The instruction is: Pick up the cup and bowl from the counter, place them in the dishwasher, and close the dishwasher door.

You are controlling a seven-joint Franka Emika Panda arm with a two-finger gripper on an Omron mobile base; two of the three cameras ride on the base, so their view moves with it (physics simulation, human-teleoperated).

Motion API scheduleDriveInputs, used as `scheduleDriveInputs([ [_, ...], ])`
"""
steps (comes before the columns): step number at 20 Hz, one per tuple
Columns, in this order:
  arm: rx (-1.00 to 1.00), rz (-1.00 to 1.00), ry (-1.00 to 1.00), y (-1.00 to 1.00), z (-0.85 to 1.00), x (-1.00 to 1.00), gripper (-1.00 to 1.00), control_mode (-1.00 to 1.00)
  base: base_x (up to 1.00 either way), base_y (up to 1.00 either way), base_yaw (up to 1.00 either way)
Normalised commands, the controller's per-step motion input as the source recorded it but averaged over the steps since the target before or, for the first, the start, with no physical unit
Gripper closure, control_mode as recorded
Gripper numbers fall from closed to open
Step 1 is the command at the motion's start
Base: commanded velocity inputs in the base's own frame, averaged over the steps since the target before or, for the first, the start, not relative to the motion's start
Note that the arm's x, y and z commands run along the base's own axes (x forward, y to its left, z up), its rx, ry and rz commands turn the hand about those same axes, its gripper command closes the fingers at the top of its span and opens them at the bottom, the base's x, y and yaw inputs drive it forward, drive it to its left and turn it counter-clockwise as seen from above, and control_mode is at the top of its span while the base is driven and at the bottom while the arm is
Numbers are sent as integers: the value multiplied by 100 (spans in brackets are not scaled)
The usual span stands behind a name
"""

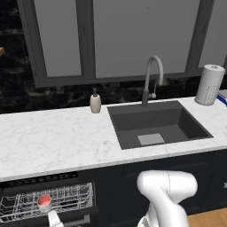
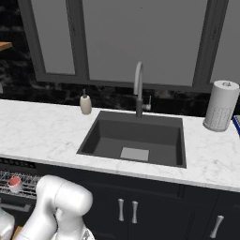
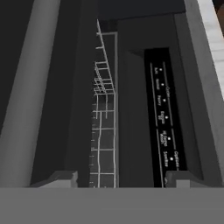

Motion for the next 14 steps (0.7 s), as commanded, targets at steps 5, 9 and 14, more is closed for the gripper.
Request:
scheduleDriveInputs([
  [5, 11, 0, 0, -53, 0, 100, -100, -100, 0, 0, 0],
  [9, 10, 0, 0, -52, 0, 100, -100, -100, 0, 0, 0],
  [14, 9, 0, 1, -47, 0, 100, -100, -100, 0, 0, 0],
])
